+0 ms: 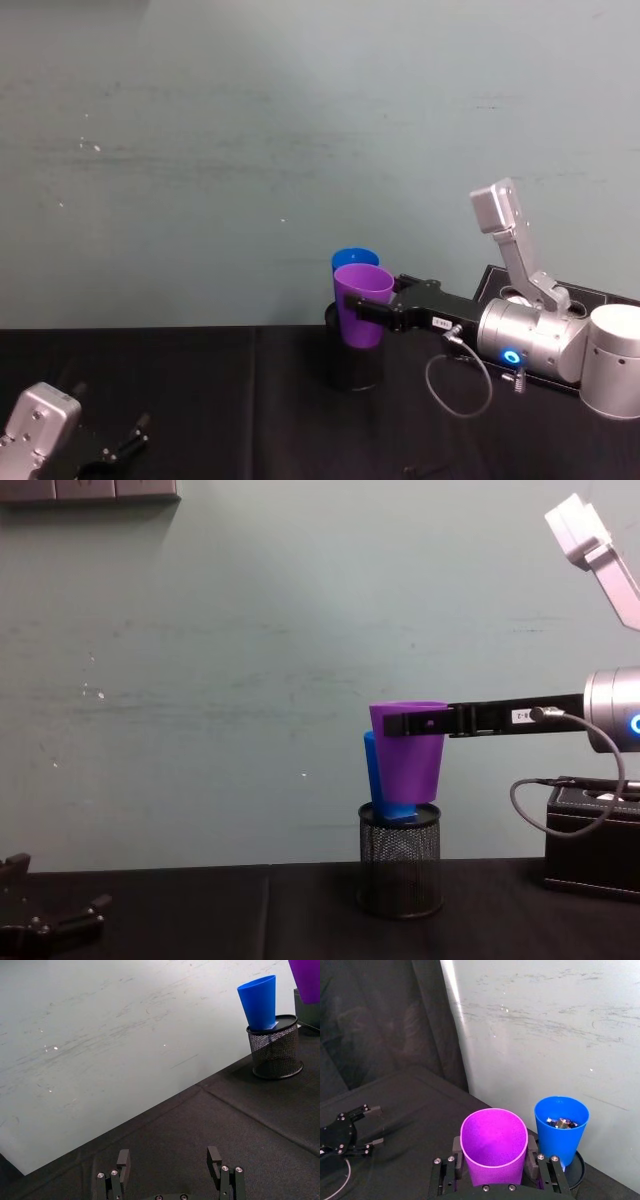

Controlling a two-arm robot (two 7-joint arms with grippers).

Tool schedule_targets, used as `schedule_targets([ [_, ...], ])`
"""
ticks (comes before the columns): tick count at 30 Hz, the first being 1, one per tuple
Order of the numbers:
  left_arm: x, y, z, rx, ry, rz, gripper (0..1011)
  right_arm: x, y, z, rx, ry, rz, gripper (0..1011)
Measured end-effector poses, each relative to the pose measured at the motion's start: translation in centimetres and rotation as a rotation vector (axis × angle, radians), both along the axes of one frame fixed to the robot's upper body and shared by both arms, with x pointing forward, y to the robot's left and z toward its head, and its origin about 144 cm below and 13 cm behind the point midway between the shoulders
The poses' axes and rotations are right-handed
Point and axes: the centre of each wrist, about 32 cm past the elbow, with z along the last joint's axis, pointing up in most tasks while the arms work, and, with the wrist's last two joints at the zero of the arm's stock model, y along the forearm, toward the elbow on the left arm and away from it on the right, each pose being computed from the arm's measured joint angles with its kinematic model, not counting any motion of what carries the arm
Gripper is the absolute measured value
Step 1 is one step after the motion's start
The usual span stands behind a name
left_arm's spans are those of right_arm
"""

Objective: Pick up one cup with a gripper and tap it against the other cup.

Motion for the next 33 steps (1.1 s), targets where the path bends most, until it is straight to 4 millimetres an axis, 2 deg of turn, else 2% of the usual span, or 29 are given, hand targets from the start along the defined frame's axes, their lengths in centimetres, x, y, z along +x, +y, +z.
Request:
schedule_targets([
  [16,0.0,0.0,0.0,0.000,0.000,0.000,1004,1.4,0.3,0.5,-0.003,-0.013,-0.004,728],
  [33,0.0,0.0,0.0,0.000,0.000,0.000,1005,1.9,0.6,0.8,-0.013,-0.025,-0.004,728],
])
